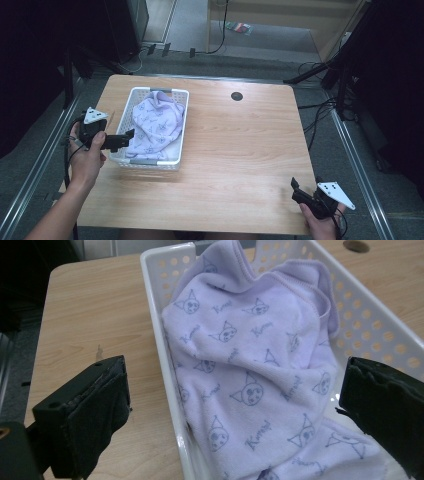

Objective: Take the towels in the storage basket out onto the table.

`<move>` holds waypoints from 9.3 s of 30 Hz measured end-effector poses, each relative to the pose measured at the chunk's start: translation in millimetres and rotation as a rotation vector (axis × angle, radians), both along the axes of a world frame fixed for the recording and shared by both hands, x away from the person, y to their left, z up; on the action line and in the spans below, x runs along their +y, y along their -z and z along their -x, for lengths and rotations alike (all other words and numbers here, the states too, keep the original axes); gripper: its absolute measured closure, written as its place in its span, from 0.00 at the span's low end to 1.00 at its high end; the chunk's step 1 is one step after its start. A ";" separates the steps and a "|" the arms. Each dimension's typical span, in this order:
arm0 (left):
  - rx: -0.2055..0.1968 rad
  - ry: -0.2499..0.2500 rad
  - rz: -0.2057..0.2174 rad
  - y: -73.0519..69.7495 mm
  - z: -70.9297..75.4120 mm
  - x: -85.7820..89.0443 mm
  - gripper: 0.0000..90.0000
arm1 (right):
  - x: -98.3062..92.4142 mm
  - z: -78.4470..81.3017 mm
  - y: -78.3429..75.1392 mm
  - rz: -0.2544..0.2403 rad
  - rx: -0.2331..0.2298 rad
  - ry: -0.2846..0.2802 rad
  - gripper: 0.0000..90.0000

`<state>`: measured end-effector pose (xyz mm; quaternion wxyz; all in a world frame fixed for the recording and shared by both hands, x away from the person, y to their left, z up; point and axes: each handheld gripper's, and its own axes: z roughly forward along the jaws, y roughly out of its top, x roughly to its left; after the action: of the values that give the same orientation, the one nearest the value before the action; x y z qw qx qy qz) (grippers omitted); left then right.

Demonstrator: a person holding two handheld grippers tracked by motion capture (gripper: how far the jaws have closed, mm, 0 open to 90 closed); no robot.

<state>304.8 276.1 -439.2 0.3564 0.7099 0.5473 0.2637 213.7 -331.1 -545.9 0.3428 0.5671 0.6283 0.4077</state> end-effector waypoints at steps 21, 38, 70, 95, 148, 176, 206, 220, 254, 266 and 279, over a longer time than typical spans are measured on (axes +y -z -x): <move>0.110 0.070 -0.108 -16.8 -51.8 -33.4 0.01 | -0.1 0.2 0.0 0.001 -0.002 -0.001 0.16; 0.227 0.085 -0.116 -7.2 -91.4 -49.1 0.01 | 0.1 0.9 -0.1 0.000 -0.006 -0.006 0.16; 0.557 0.055 -0.152 65.7 -144.7 -73.9 0.00 | 0.0 0.9 0.0 0.002 -0.009 -0.011 0.16; 0.578 0.049 -0.184 73.0 -141.4 -77.8 0.24 | 0.4 0.8 0.0 0.007 -0.008 -0.010 0.16; 0.487 0.047 -0.162 -59.6 -124.0 -59.8 0.69 | 0.2 -0.3 0.1 0.008 0.002 -0.015 0.16; 0.455 0.127 -0.186 -93.8 -121.6 -107.7 0.69 | 4.2 -2.0 0.3 0.037 0.011 -0.018 0.17; 0.414 0.297 -0.248 -111.0 -127.0 -207.6 0.68 | 9.7 -3.3 0.7 0.080 0.013 0.002 0.19; 0.435 0.371 -0.260 -94.4 -134.9 -259.0 0.68 | 11.9 -3.1 0.9 0.102 0.008 -0.005 0.20; 0.566 0.418 -0.143 22.8 -147.3 -309.6 0.62 | 9.7 -2.8 0.6 0.080 0.006 -0.009 0.20; 0.584 0.420 -0.022 16.6 -148.3 -305.2 0.11 | 9.3 -2.0 0.4 0.075 0.000 -0.014 0.20; 0.499 0.409 -0.020 -8.2 -139.2 -274.5 0.00 | 9.3 -2.4 0.5 0.074 0.001 -0.018 0.20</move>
<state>444.1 1.5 -431.0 0.2496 0.8516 0.4609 0.0097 216.2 -321.8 -546.4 0.3593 0.5487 0.6481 0.3870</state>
